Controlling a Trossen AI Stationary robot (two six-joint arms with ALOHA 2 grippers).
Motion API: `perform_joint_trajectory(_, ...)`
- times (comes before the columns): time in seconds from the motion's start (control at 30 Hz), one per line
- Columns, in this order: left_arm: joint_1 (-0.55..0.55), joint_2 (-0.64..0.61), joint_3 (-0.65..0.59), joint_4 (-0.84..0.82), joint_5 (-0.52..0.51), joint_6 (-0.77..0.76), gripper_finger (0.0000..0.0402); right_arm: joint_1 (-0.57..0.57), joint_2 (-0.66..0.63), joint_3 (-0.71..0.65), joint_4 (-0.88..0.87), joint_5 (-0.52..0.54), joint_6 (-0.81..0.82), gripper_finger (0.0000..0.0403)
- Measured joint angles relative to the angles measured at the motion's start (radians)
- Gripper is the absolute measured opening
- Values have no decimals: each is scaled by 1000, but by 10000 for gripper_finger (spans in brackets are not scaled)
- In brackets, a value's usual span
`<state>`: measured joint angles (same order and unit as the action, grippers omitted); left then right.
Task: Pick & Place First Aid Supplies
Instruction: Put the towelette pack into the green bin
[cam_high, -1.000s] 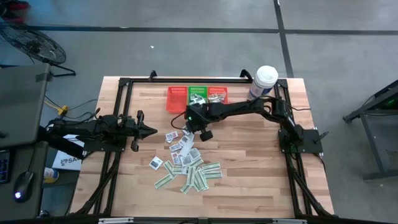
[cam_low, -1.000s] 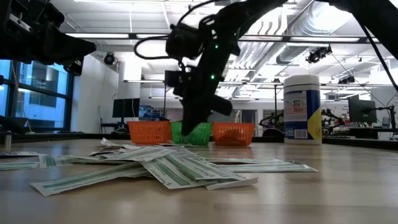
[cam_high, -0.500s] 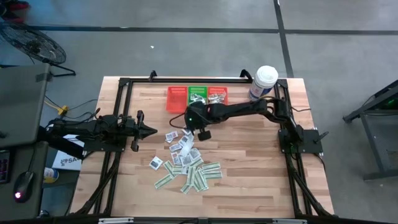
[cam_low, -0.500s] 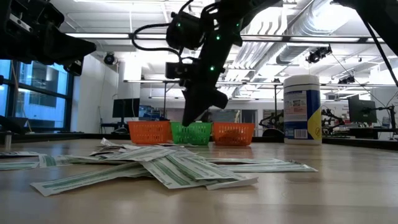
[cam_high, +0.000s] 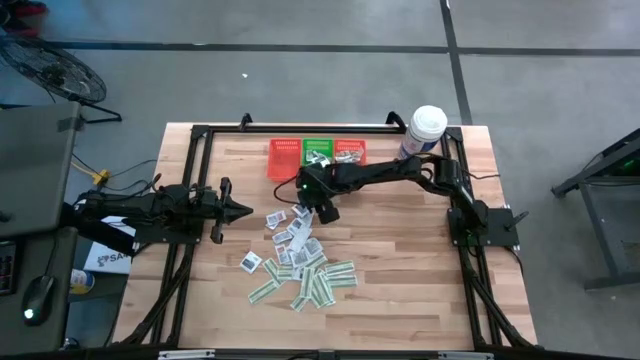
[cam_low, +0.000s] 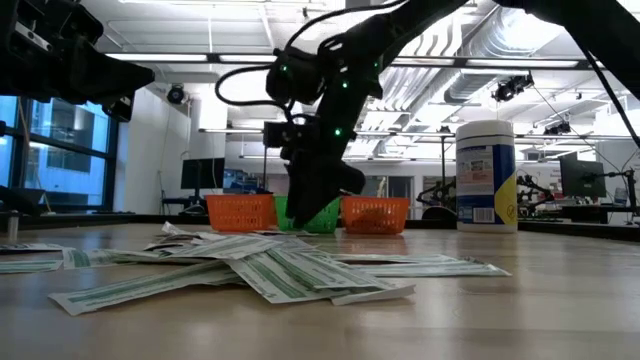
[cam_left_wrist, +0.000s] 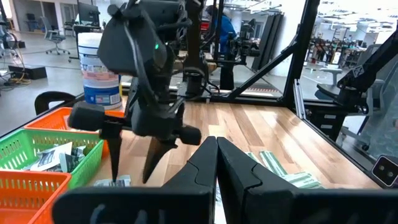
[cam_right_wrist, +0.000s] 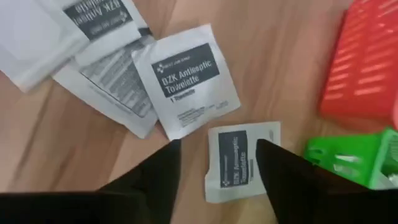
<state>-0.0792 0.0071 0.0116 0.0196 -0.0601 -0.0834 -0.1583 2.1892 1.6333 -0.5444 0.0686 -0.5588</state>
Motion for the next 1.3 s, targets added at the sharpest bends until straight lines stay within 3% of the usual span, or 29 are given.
perform_joint_trajectory(0.2, 0, 0, 0, 0, -1, 0, 1, -33, 12, 0, 22, -2, 1, 215)
perform_joint_trajectory(0.77, 0, 0, 0, 0, 0, 0, 1, -53, 40, 3, -30, -130, 20, 191)
perform_joint_trajectory(1.3, 0, 0, 0, 0, 0, 0, 1, -31, 53, -9, -111, -147, 87, 33)
